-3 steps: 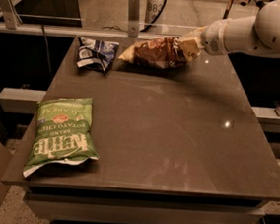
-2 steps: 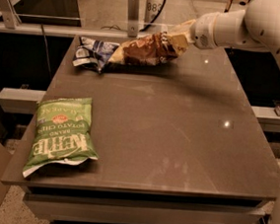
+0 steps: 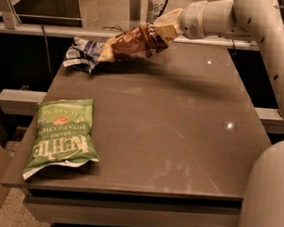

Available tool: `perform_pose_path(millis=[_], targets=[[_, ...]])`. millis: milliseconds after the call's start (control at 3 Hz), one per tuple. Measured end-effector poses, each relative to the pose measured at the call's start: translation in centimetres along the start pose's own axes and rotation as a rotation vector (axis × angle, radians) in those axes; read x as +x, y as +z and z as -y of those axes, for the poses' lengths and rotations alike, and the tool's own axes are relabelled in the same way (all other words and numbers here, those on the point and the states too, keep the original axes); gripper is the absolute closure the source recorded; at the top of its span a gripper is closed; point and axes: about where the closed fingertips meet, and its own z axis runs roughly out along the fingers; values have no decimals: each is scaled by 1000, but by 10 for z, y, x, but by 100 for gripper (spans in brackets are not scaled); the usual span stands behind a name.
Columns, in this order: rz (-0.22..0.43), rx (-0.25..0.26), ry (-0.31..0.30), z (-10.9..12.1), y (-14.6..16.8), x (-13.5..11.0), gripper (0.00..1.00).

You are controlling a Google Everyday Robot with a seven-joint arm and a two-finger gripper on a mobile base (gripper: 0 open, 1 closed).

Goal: Move brown chip bag near blue chip bag

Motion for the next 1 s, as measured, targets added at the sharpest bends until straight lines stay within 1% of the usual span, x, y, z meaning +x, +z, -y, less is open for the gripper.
perform_pose_path(millis=[667,1000], targets=[[4,-9,-1,-2,6,-2,9],[4,-13,-1,-3,8,-2,0]])
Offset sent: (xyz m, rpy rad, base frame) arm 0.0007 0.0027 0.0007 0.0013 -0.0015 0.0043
